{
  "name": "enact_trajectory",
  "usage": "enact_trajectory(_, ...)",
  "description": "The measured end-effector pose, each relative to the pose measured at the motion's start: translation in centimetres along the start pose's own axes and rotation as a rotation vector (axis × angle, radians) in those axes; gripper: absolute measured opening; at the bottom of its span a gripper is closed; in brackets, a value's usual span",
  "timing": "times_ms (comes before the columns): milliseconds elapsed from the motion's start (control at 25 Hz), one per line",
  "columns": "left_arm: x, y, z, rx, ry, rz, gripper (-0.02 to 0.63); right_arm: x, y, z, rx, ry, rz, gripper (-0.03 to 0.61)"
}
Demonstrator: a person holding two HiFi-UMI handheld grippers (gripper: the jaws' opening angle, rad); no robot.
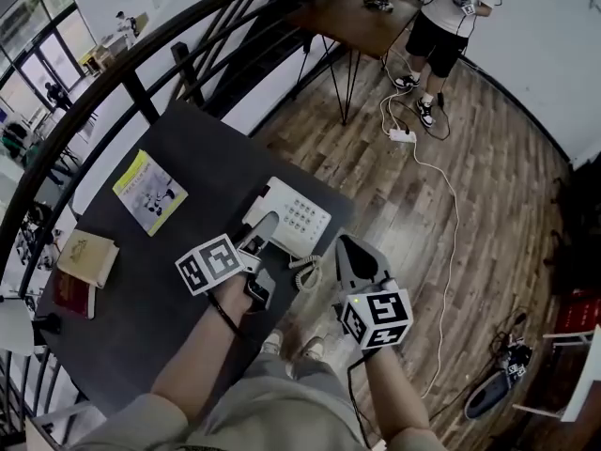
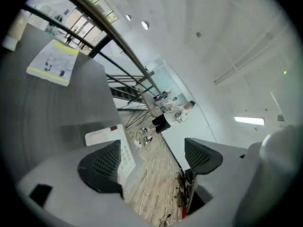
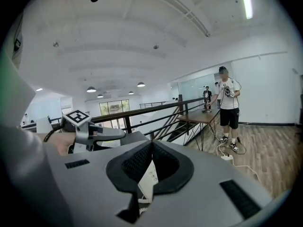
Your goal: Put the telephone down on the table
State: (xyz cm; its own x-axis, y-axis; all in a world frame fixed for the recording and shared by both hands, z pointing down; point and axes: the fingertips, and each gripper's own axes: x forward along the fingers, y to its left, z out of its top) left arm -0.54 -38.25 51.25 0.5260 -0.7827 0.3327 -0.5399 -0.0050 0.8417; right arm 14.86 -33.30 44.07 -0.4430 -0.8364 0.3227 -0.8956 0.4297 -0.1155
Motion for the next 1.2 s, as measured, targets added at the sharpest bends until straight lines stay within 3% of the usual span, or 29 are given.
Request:
enact_trajectory(120,-2.3,-5.1,1.0,0.156,-0.039,-0.100,0.433,-1.6,0.5,1.8,-0.042,-0.028,-0.013,0.002)
enact_trajectory(200,-3.9,-8.0,1.5,0.318,-0.066,-0.129,0.433,-2.6,1.1,3.1,-0.067,-0.051,-0.017,0.002)
enact_trajectory(360,-7.2,-12.5,2.0,0.635,-0.131,-0.122,0.431,-5.2,2.5,6.3,-0.145,-0.115,-0.032,0.002)
enact_trajectory(640,-13.6,-19.6,2.0,1.079,-0.295,-0.078,0.423,-10.7,4.4,11.8,-0.212,-0.247,-0.021,0.002)
enact_trajectory(800,-16.2,-22.0,1.0,1.173,-0.371,-0.091,0.416,-13.8,5.0,13.1,-0.275,-0.279,-0.043,0.002)
enact_trajectory(840,-16.9,-22.3,0.7,1.180,-0.387,-0.095,0.388,-14.5,5.2,13.3,-0.276,-0.287,-0.041,0.002)
enact_trajectory(920,-18.1,-22.5,-0.1,1.183,-0.407,-0.098,0.331,-15.7,5.7,13.3,-0.272,-0.300,-0.041,0.002)
enact_trajectory(1000,-18.9,-22.5,-0.9,1.170,-0.418,-0.097,0.325,-16.6,6.2,13.0,-0.258,-0.307,-0.038,0.002)
enact_trajectory(1120,-19.8,-22.0,-2.1,1.136,-0.441,-0.114,0.211,-17.4,6.7,12.0,-0.264,-0.315,-0.036,0.002)
enact_trajectory(1200,-20.0,-21.1,-2.9,1.141,-0.476,-0.106,0.202,-17.5,6.5,11.1,-0.276,-0.329,-0.060,0.002)
